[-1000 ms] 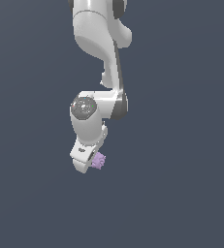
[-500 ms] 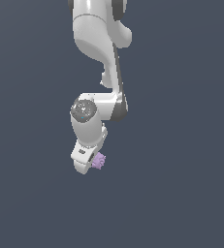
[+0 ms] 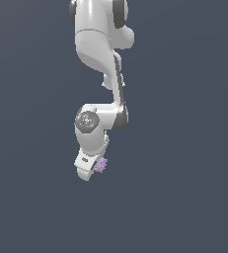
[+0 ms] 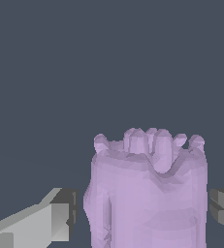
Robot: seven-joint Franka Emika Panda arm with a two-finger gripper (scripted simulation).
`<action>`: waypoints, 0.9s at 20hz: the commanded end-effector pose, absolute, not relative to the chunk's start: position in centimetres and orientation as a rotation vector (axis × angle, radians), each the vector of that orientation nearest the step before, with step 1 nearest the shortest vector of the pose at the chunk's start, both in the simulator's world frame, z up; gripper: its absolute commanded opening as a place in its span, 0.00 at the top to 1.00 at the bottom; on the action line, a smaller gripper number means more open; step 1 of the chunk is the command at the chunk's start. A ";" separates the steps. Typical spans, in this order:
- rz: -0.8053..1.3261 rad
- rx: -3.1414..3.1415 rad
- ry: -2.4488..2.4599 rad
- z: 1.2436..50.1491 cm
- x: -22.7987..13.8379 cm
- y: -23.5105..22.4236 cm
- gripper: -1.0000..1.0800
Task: Pick up the object and move it to a goal position.
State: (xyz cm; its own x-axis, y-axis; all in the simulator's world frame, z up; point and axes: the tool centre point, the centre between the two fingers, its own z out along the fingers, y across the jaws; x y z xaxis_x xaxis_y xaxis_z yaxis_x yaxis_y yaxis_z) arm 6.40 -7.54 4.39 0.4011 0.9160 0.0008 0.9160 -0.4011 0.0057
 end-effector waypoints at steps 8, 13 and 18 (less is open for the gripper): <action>0.000 2.628 1.721 3.9 6.3 -7.4 1.00; 0.007 2.625 1.716 4.3 6.5 -7.6 1.00; 0.007 2.625 1.716 5.3 6.6 -7.6 1.00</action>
